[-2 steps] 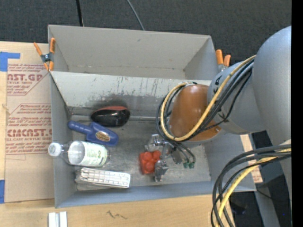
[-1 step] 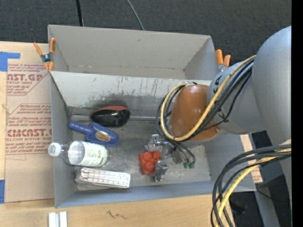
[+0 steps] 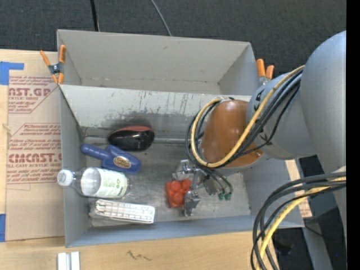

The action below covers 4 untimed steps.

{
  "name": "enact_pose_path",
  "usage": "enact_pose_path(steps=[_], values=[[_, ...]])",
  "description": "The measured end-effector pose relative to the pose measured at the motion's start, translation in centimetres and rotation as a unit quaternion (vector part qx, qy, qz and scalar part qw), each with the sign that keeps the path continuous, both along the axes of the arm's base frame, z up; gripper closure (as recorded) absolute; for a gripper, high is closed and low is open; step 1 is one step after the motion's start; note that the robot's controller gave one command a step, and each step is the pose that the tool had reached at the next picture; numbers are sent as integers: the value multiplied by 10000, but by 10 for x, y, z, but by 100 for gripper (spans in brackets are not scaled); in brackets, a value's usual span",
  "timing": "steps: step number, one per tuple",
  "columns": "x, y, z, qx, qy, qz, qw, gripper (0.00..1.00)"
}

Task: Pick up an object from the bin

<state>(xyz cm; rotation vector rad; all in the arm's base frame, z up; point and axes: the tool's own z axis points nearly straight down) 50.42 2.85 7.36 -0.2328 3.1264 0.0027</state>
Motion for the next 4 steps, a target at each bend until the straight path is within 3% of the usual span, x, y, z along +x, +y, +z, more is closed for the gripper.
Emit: enact_pose_path(steps=[1,4], values=[[-2,0,8,-5,54,3,10000,100],[-1,0,52,-6,20,2,10000,100]])
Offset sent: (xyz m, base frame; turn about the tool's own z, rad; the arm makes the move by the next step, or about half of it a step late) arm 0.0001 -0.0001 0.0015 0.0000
